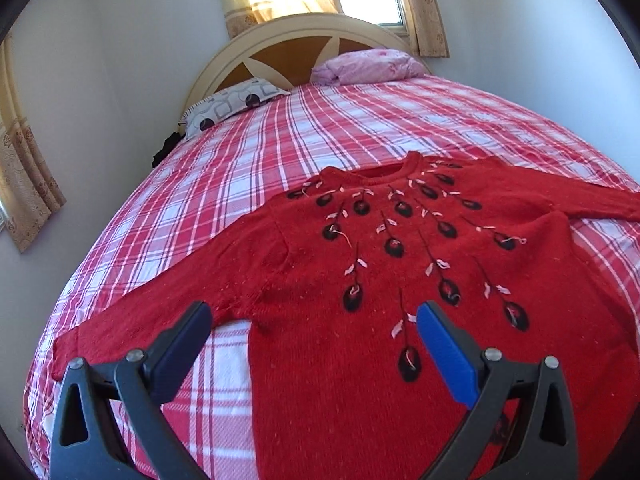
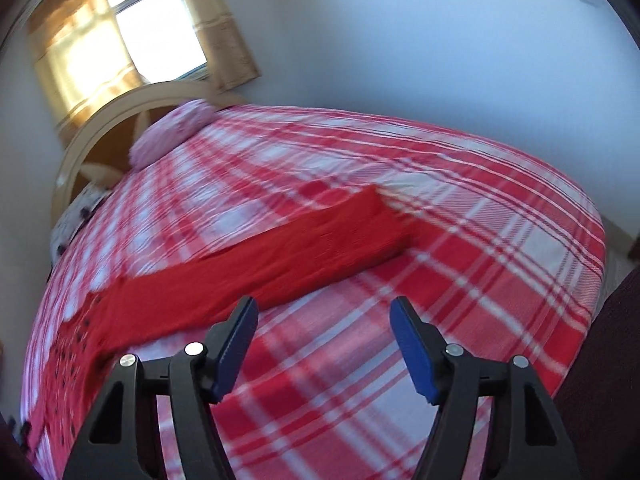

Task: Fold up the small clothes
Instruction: 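Move the right tool to the sweater's sleeve cuff and grasp it, then carry the sleeve across the sweater body with the right tool while the left tool grasps the hem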

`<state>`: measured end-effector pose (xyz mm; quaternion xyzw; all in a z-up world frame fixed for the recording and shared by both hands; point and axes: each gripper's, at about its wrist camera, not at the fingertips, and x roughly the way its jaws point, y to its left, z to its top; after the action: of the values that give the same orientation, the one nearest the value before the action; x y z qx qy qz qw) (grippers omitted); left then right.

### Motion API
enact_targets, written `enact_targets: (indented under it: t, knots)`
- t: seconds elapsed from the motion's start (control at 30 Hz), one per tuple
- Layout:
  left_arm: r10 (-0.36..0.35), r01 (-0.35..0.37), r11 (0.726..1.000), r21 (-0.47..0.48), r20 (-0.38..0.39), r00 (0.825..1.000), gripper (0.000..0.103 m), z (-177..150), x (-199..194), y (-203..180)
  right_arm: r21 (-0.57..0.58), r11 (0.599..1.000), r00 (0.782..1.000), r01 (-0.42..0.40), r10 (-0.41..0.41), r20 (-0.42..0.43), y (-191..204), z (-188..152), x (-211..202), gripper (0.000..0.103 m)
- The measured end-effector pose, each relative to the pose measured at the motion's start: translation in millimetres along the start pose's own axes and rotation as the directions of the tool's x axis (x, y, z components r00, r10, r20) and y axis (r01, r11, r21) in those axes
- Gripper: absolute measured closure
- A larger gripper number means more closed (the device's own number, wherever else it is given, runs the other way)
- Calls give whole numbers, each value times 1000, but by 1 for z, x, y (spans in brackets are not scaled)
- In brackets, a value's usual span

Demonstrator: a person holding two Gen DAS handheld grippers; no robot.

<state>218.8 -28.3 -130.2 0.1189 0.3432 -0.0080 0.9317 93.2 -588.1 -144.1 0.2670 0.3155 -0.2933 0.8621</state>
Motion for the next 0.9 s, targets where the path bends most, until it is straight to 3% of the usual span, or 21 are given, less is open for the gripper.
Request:
enact_targets:
  t: [0.23,0.33,0.4,0.57,0.73,0.9]
  knots:
    - [-11,13,1000,28,-54,998,0,7,32,-9,120,993,999,15,-11,-39,-33,22,48,48]
    - [-28,32,999,42,-75,997,0,7,39,-14,98,995,1000,19,-17,-16,-28,27,53,49]
    - [-44,49,997,52,-88,995,0,7,43,-16,85,996,1000,10,-9,-17,-24,30,58,55]
    - [-68,74,995,64,-96,993,0,10,45,-18,60,998,999,12,-10,-36,-14,35,68,83]
    - [-97,102,993,53,-90,991,0,15,42,-13,22,1000,999,-19,21,-49,9,38,65,89]
    - [-126,129,991,43,-77,989,0,22,36,-10,-63,992,994,-111,109,-28,66,43,45,90]
